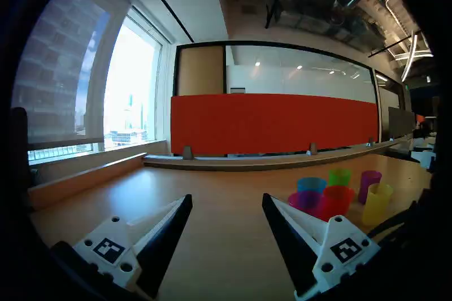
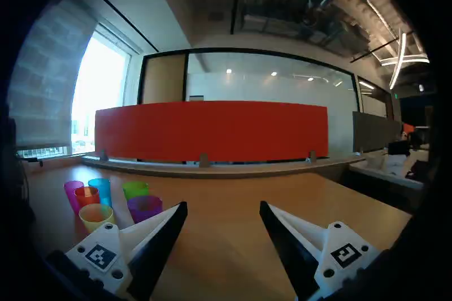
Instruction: Pour water
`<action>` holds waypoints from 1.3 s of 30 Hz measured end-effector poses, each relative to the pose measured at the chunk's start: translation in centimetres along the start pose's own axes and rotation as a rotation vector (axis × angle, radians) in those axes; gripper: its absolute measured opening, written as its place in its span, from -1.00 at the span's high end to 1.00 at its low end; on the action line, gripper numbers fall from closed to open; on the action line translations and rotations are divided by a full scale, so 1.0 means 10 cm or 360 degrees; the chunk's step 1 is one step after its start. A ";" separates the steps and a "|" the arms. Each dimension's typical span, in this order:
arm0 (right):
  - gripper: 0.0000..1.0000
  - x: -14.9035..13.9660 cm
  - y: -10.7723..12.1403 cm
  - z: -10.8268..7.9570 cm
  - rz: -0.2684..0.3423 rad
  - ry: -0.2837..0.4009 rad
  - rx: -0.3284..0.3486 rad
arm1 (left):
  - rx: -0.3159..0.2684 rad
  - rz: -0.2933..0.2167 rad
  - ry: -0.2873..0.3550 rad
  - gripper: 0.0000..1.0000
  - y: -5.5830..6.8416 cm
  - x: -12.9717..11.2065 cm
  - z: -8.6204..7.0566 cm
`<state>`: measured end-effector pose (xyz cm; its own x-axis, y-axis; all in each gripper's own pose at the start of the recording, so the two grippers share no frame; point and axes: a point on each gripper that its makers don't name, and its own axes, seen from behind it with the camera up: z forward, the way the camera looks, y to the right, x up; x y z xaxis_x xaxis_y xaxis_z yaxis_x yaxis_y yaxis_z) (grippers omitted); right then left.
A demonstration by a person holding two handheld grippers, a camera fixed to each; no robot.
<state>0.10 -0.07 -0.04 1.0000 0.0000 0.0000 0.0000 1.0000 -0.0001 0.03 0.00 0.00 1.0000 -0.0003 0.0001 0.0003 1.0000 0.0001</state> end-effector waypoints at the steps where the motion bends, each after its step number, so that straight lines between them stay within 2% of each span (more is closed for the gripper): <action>1: -0.99 0.00 0.00 0.00 0.0000 0.0000 0.0000 | 0.0000 -0.0001 0.0000 -0.83 0.00 0.00 0.00; 11: -0.99 0.03 0.00 0.03 -0.0014 -0.0017 -0.0036 | 0.0001 -0.0005 0.0000 -0.84 0.00 0.04 0.01; 17: -0.99 0.29 -0.10 0.05 -0.0047 0.0005 -0.0021 | 0.0000 -0.0013 0.0015 -0.83 -0.04 0.29 0.03; 23: -0.99 0.73 -0.15 0.06 -0.0035 0.0007 -0.0021 | -0.0017 -0.0021 0.0018 -0.83 -0.04 0.75 0.05; 33: -0.99 1.63 -0.19 0.06 -0.0044 0.0016 -0.0016 | -0.0051 0.0004 -0.0009 -0.83 -0.01 1.61 0.10; 39: -0.99 2.06 -0.26 0.05 -0.0039 0.0013 -0.0007 | -0.0079 0.0028 -0.0032 -0.83 0.02 1.97 0.11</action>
<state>20.65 -2.64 0.47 0.9997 -0.0246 -0.0081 0.0245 0.9997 -0.0047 19.69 0.17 1.07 0.9996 0.0177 0.0199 -0.0167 0.9986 -0.0500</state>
